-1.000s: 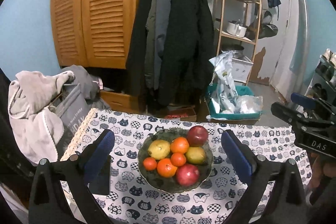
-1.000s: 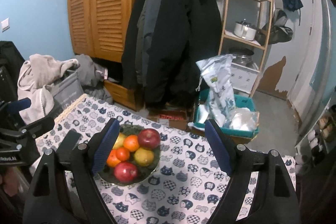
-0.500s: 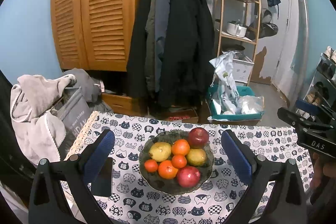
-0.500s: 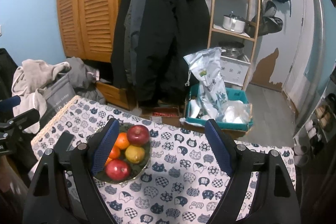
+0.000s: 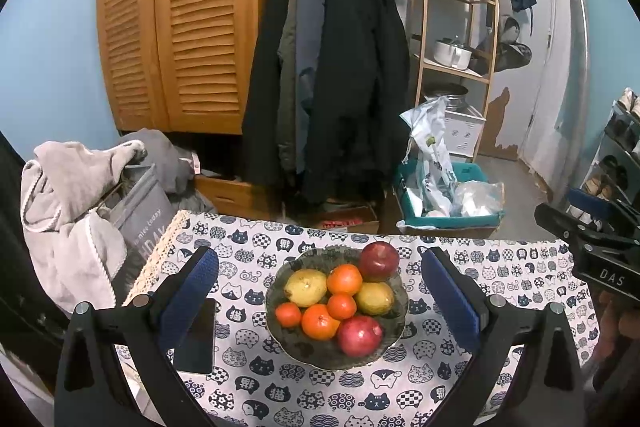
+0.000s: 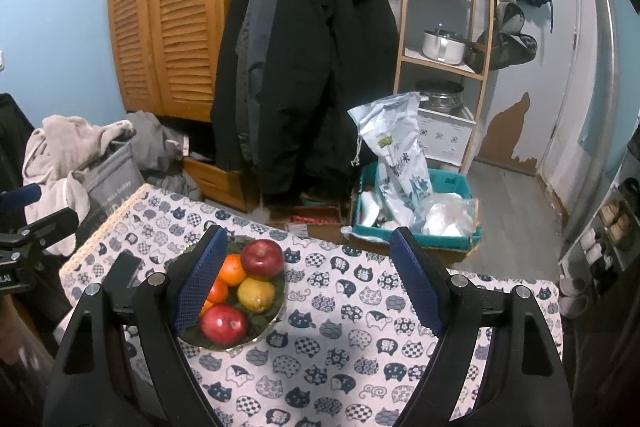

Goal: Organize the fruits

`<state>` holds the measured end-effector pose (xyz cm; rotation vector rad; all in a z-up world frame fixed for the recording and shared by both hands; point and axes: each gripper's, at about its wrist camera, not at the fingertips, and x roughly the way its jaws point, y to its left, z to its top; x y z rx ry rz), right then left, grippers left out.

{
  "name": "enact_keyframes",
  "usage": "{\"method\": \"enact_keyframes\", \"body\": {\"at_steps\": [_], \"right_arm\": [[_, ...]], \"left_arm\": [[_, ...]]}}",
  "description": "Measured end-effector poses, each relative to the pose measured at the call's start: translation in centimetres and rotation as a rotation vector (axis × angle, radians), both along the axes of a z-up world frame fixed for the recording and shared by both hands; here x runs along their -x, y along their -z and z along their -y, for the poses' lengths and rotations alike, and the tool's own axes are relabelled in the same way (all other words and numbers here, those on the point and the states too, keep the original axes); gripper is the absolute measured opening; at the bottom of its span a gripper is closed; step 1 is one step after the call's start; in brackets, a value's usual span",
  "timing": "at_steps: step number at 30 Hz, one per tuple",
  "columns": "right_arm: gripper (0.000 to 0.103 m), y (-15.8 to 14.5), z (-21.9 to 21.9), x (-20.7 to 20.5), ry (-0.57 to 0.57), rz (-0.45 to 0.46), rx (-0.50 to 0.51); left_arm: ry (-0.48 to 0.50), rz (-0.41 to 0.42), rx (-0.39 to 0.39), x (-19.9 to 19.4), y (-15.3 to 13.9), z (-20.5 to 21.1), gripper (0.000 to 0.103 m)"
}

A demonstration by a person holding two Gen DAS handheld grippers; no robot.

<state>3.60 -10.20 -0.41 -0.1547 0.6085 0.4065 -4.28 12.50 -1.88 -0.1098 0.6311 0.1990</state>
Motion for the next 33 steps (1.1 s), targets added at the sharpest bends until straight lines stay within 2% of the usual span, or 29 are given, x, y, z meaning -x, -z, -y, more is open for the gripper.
{"method": "enact_keyframes", "body": {"at_steps": [33], "right_arm": [[0.082, -0.05, 0.02, 0.05, 0.000, 0.000, 0.000]], "left_arm": [[-0.004, -0.008, -0.016, 0.34, -0.08, -0.28, 0.102]]}}
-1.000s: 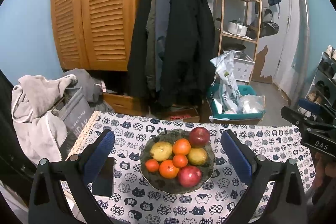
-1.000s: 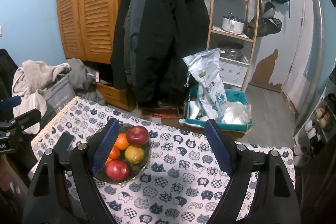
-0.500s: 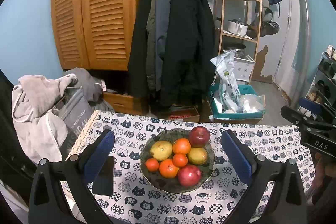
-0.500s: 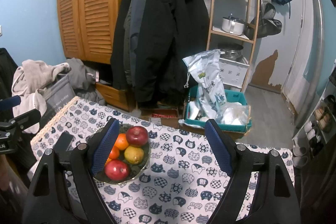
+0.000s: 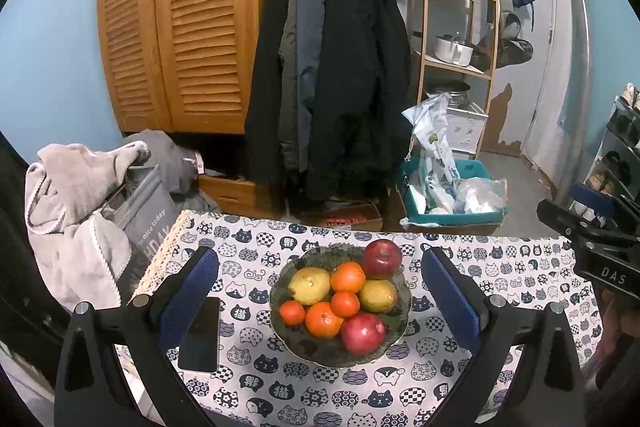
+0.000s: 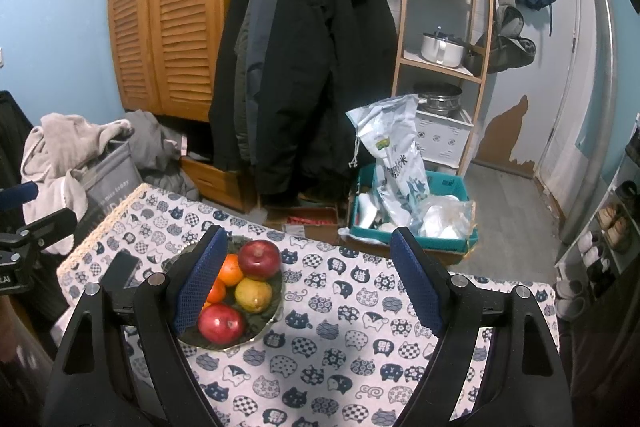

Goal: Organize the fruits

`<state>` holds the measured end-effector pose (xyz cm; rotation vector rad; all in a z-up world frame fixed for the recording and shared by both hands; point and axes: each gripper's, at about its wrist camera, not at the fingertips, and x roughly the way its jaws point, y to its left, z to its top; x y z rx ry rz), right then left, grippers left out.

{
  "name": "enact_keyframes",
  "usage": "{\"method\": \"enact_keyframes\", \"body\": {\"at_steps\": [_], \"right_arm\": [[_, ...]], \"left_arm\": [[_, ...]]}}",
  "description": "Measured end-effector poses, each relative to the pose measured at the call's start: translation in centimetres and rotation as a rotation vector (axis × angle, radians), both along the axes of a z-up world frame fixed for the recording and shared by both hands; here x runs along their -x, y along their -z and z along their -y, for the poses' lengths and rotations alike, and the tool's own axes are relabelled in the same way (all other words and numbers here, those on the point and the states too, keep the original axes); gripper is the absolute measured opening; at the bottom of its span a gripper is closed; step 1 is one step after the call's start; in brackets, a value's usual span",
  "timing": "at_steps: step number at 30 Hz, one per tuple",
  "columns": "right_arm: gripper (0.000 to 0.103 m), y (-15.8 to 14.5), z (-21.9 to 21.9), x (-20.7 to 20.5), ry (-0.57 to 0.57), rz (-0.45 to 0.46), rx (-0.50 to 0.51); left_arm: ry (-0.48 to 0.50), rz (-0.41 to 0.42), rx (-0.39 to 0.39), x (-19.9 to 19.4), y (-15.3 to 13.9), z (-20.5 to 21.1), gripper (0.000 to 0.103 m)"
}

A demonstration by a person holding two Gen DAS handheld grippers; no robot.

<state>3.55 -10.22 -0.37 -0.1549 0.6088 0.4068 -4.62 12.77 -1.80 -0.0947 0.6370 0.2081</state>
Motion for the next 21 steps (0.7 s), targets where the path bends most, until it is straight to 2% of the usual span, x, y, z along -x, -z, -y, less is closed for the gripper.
{"method": "enact_keyframes", "body": {"at_steps": [21], "right_arm": [[0.082, 0.01, -0.02, 0.05, 0.000, 0.000, 0.001]], "left_arm": [[-0.016, -0.010, 0.013, -0.15, -0.25, 0.06, 0.102]]}}
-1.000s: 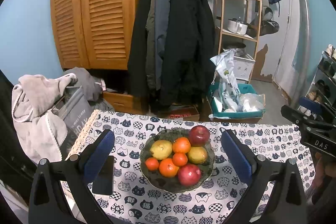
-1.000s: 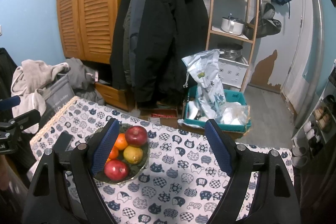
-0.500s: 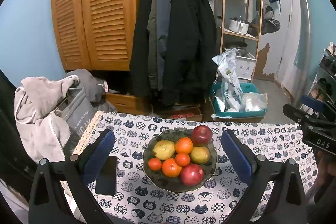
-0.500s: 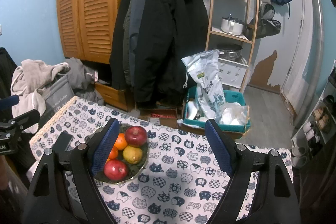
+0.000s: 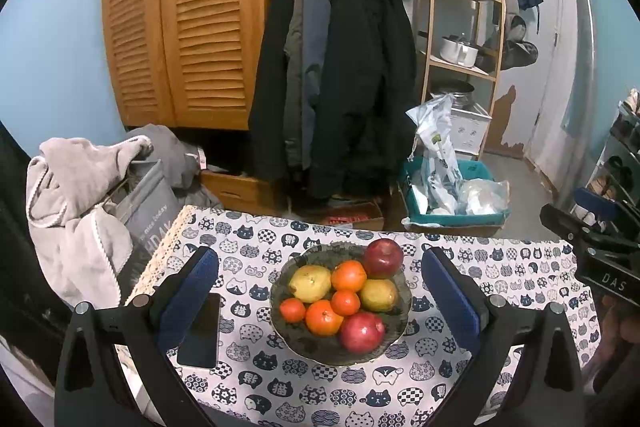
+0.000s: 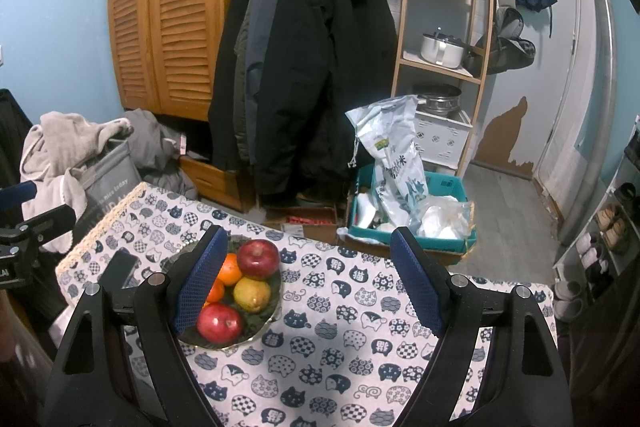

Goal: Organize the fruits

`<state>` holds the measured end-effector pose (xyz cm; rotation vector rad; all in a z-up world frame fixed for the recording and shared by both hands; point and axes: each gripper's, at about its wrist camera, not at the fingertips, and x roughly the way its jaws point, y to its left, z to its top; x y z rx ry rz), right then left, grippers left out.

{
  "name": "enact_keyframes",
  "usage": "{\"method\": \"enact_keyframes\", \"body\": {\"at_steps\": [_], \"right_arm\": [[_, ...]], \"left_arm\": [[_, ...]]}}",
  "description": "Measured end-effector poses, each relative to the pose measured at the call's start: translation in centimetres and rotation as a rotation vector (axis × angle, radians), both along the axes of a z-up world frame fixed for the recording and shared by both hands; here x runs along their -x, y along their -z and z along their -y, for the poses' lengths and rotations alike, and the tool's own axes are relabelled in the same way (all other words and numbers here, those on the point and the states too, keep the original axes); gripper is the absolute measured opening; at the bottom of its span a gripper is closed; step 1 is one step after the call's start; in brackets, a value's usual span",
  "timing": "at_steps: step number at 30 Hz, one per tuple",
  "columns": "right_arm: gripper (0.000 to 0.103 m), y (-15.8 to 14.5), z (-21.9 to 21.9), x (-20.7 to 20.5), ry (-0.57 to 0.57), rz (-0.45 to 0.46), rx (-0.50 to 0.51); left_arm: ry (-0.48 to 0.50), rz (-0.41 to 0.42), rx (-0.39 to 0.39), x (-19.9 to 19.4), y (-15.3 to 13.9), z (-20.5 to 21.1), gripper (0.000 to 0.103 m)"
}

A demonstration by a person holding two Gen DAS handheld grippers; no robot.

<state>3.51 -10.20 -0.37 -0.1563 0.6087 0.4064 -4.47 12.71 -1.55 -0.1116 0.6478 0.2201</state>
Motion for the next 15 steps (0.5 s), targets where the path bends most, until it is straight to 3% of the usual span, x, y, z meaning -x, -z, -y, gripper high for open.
{"method": "enact_keyframes", "body": {"at_steps": [15], "right_arm": [[0.082, 0.02, 0.01, 0.06, 0.000, 0.000, 0.002]], "left_arm": [[0.002, 0.018, -0.010, 0.18, -0.28, 0.19, 0.102]]}}
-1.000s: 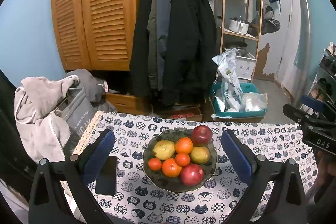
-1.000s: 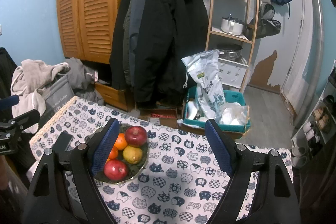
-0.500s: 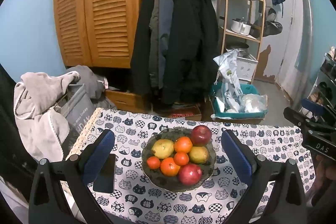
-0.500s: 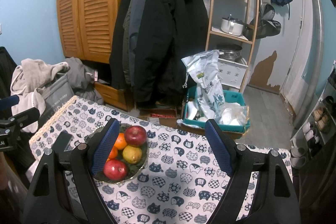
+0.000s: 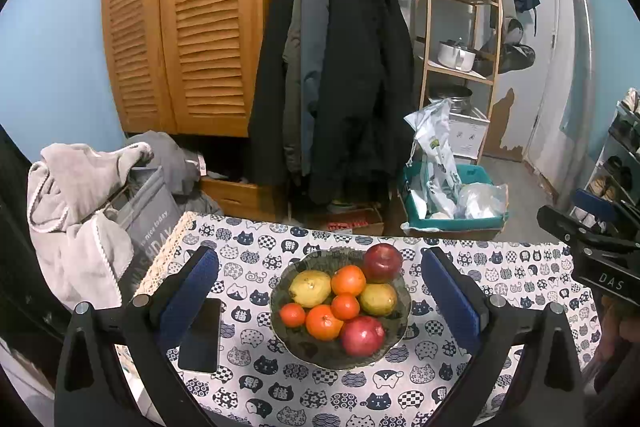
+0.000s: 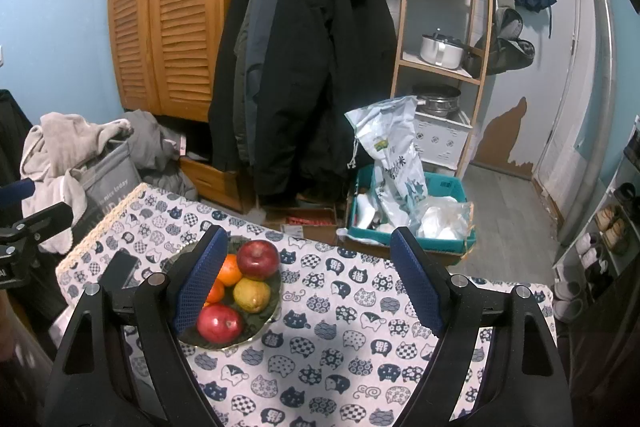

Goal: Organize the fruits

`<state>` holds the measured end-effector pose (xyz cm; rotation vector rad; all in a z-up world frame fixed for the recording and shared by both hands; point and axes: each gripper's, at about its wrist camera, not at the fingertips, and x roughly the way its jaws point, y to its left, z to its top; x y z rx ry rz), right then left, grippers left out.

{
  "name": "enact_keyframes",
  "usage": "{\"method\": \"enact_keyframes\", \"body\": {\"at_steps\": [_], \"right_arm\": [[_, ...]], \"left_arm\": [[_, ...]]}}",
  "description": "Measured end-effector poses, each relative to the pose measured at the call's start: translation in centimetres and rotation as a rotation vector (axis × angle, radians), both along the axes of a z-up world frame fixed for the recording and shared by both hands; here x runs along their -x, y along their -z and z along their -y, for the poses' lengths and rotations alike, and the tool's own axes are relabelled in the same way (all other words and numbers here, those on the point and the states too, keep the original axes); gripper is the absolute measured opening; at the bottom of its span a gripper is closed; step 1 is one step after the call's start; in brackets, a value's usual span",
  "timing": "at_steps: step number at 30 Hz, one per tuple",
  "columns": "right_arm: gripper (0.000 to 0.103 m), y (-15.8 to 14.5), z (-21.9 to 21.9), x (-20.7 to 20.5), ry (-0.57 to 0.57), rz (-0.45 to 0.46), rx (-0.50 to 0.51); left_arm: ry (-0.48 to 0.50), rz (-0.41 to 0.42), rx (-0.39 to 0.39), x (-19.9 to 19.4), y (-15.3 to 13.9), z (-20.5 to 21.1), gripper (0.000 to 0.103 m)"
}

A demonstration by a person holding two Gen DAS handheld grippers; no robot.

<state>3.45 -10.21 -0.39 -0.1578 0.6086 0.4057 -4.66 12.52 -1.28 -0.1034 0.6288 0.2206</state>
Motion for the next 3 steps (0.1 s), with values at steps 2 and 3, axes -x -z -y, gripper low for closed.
{"method": "enact_keyframes", "body": {"at_steps": [2, 3], "right_arm": [[0.082, -0.02, 0.05, 0.04, 0.000, -0.001, -0.001], [0.082, -0.01, -0.02, 0.02, -0.001, 0.001, -0.001]], "left_arm": [[0.002, 0.002, -0.001, -0.02, 0.01, -0.01, 0.102], [0.003, -0.001, -0.001, -0.02, 0.02, -0.02, 0.102]]}}
